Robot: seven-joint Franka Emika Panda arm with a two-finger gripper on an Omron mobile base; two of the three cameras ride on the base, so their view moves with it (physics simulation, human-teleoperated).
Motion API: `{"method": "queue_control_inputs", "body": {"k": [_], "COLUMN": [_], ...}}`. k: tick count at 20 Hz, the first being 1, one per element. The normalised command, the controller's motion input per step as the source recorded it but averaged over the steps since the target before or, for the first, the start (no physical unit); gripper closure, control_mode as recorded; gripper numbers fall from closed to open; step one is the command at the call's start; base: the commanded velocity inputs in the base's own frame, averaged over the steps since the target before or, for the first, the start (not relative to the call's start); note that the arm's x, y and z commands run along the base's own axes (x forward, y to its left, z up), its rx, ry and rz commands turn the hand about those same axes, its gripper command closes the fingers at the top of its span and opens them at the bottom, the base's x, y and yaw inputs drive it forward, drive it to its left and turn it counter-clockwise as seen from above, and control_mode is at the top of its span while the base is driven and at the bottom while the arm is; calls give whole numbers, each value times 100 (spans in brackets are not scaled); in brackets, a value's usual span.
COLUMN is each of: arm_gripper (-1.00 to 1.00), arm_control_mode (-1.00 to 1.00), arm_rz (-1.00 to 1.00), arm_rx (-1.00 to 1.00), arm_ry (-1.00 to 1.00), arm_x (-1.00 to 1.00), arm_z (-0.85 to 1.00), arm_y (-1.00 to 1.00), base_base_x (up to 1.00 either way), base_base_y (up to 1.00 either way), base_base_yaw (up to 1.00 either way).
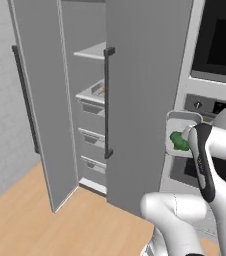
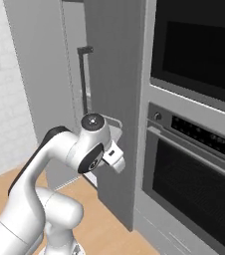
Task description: Take the meat container that has the chicken drumstick and place it on the second highest rack of the freezer. Then take the vegetable container that has the garlic and broccoli and place it on the highest rack of the freezer.
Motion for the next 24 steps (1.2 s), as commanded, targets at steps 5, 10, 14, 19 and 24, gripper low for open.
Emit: {"method": "queue_control_inputs", "body": {"k": [5,10,14,19,24], "arm_gripper": [100,100,100,100,100], "arm_control_mode": [100,100,100,100,100], "arm_rz": [0,0,0,0,0], "arm_rx": [0,0,0,0,0], "arm_ry": [0,0,0,0,0], "arm_x": [0,0,0,0,0], "arm_z": [0,0,0,0,0], "arm_y": [0,0,0,0,0], "base_base_x": [72,77,80,68,66], "base_base_y": [100,100,95,56,-7], "base_base_yaw": [0,0,-8,-14,-9]}}
